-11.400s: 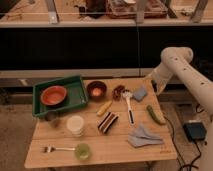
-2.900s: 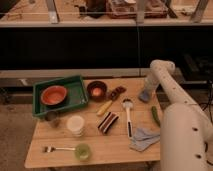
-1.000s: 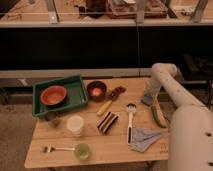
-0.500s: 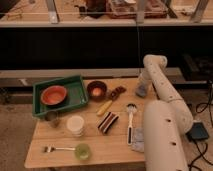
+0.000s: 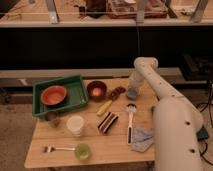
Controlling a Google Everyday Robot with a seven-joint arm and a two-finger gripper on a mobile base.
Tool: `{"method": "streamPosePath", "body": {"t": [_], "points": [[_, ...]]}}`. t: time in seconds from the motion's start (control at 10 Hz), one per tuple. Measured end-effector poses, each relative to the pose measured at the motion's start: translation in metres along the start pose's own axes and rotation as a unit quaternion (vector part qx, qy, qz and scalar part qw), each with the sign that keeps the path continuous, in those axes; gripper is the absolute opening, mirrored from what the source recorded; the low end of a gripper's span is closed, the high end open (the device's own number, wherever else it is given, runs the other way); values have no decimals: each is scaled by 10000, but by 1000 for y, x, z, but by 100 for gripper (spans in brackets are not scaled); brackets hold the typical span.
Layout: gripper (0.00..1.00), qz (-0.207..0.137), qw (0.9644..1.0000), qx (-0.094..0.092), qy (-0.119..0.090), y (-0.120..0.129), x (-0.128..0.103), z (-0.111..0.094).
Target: Wipe table surface with sponge
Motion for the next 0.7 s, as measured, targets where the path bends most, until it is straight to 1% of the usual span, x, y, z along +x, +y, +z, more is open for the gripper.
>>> {"method": "streamPosePath", "body": {"t": [0.1,0.2,0.5,0.7], "points": [[2,-105,9999,-1,-14,4,-11,-2],[2,-165,9998,-34,-58,14,-23,0],[2,31,9999,-114,-53,53,-19,0],[2,254,9996,-111,-8,77,-13,-5]]}}
